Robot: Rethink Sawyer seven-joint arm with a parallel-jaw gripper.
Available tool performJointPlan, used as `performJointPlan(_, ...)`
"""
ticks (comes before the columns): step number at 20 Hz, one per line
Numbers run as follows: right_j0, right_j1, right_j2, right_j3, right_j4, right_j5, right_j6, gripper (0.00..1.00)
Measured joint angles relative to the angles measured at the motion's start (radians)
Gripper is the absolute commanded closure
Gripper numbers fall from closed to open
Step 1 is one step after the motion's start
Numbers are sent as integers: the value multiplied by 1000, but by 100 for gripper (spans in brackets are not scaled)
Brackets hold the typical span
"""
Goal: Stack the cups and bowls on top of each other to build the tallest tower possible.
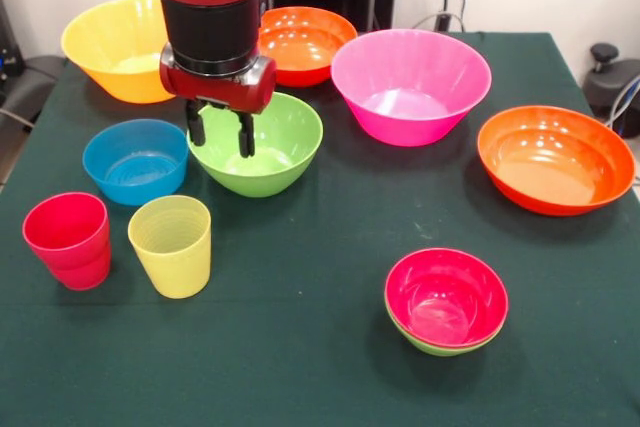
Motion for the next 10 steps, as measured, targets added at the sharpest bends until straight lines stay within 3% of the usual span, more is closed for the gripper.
performJointPlan(10, -41, -4, 53, 24, -49, 0, 0, 0)
